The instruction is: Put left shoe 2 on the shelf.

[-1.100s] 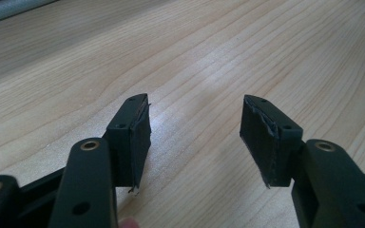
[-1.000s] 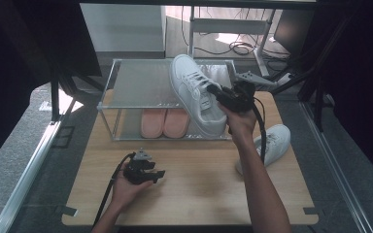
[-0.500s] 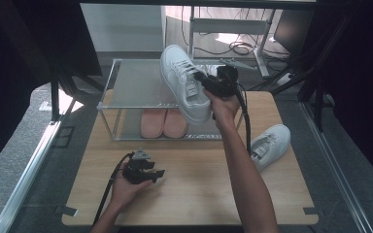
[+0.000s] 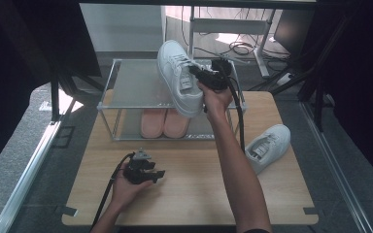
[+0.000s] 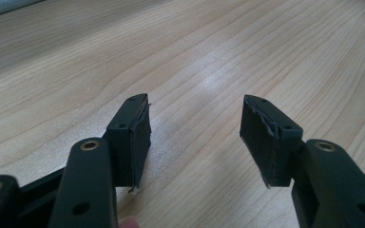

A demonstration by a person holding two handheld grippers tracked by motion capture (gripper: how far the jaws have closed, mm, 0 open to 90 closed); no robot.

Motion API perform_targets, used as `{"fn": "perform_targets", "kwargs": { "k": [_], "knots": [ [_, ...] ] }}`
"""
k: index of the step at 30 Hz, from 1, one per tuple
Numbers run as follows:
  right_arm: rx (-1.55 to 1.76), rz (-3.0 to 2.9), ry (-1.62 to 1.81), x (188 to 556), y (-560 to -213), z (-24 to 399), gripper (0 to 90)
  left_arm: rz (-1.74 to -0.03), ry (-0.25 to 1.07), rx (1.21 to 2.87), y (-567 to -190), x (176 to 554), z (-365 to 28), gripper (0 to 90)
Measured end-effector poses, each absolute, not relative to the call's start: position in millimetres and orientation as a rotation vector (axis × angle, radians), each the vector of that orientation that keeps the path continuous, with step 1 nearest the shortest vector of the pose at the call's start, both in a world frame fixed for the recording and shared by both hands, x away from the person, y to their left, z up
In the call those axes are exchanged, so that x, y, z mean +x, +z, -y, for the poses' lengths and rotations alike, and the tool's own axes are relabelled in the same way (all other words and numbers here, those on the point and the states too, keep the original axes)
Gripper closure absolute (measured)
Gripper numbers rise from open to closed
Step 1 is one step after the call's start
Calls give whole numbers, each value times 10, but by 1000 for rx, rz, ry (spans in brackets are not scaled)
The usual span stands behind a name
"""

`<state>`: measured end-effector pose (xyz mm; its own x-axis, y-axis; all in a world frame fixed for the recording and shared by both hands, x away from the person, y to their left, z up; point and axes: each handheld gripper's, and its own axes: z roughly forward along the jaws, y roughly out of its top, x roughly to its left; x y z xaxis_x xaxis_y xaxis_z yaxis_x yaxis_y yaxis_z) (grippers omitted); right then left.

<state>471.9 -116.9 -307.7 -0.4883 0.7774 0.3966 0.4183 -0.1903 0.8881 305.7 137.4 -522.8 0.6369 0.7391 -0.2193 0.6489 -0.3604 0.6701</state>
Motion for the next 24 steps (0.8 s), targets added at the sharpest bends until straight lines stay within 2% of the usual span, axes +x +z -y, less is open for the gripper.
{"fn": "perform_targets", "kwargs": {
  "k": [24],
  "knots": [
    [1600,-1669,1675,5210,-3245,583,807,-1064,147,2104,-5233,3068,-1395,445]
  ]
}}
